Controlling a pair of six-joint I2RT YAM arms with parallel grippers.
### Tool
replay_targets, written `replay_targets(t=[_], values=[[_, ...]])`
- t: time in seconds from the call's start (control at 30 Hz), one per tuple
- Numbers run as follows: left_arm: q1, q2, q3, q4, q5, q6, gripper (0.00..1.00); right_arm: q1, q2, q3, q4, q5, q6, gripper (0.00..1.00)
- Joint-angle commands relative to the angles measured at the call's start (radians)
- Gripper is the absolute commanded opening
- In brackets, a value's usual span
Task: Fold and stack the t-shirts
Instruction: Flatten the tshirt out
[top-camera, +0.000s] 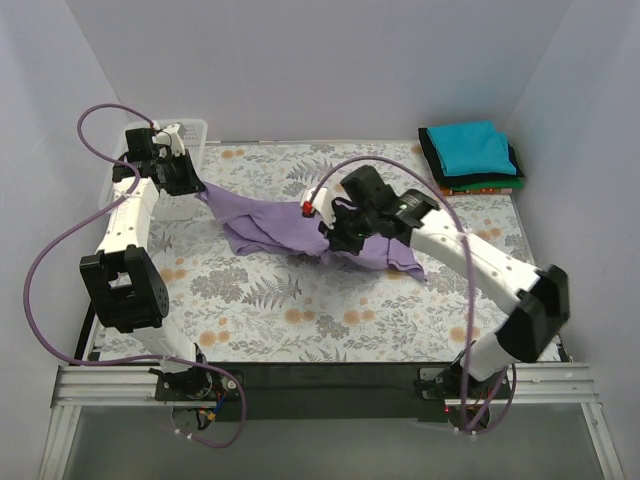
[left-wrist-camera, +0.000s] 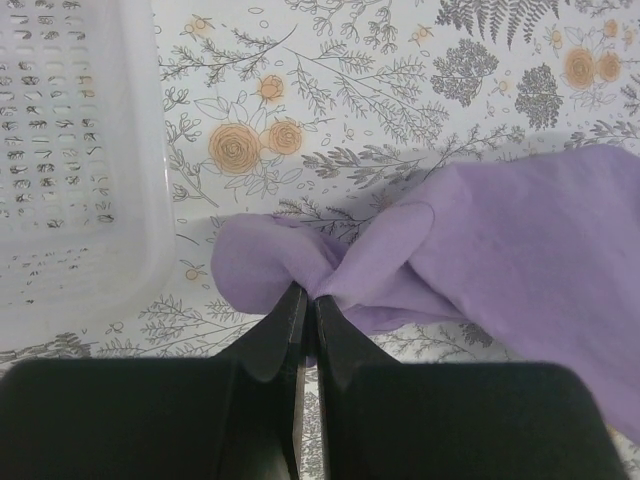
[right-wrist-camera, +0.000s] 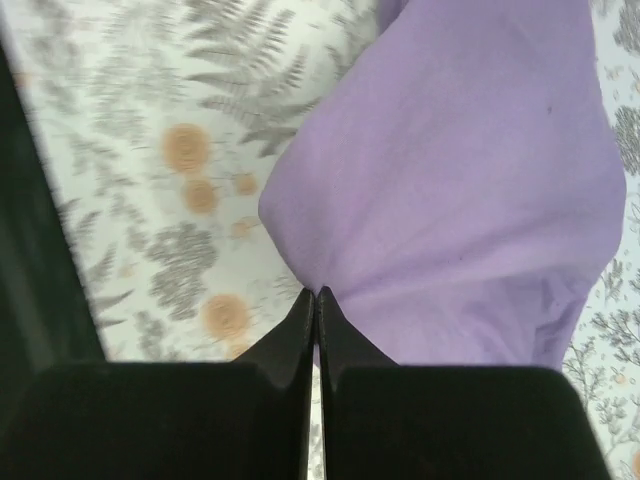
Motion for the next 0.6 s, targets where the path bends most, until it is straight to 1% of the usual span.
replay_targets(t=[0.0,0.03,0.1,0.13,0.17,0.2,0.23,0.27,0.3,0.33,0.37,0.4,0.43,0.47,0.5,0.57], values=[[0.002,-0.044,0.008,-0.016,0.016,0.025,0.0,-0.003,-0.155,-0.075,-0.172,-0.212,-0.049,0.01],[0.002,-0.041,0.011,-0.031,0.048,0.032,0.0,-0.035,-0.173,-0.081,-0.194,-0.267,-0.077,0.01],[0.003,-0.037,0.016,-0.047,0.069,0.039,0.0,-0.096,-0.182,-0.086,-0.223,-0.302,-0.088,0.01],[0.002,-0.03,0.014,-0.057,0.079,0.044,0.0,-0.183,-0.171,-0.091,-0.226,-0.327,-0.112,0.01],[0.002,-0.026,0.014,-0.065,0.098,0.05,0.0,-0.229,-0.118,-0.101,-0.229,-0.338,-0.129,0.01],[0.002,-0.02,0.011,-0.068,0.107,0.05,0.0,-0.312,-0.078,-0.094,-0.237,-0.352,-0.156,0.01],[0.002,-0.012,0.008,-0.074,0.116,0.055,0.0,-0.366,0.018,-0.08,-0.256,-0.356,-0.175,0.01],[0.0,-0.007,0.007,-0.077,0.127,0.055,0.0,-0.385,0.064,-0.054,-0.257,-0.356,-0.195,0.01],[0.002,-0.001,0.005,-0.079,0.13,0.052,0.0,-0.406,0.158,-0.025,-0.257,-0.352,-0.198,0.01],[-0.001,0.003,0.007,-0.08,0.132,0.05,0.0,-0.411,0.204,0.041,-0.254,-0.312,-0.183,0.15],[-0.001,0.005,0.01,-0.082,0.13,0.047,0.0,-0.434,0.293,0.093,-0.255,-0.291,-0.163,0.23],[-0.001,0.006,0.013,-0.082,0.122,0.047,0.0,-0.455,0.359,0.188,-0.261,-0.299,-0.113,0.43],[-0.001,0.008,0.022,-0.088,0.119,0.05,0.0,-0.51,0.381,0.242,-0.272,-0.356,-0.086,0.57],[-0.001,0.008,0.024,-0.093,0.119,0.053,0.0,-0.535,0.395,0.283,-0.287,-0.376,-0.072,0.74],[0.0,0.006,0.027,-0.094,0.115,0.056,0.0,-0.581,0.393,0.338,-0.306,-0.402,-0.045,0.74],[-0.001,0.01,0.02,-0.088,0.124,0.056,0.0,-0.578,0.318,0.276,-0.303,-0.425,-0.049,0.73]])
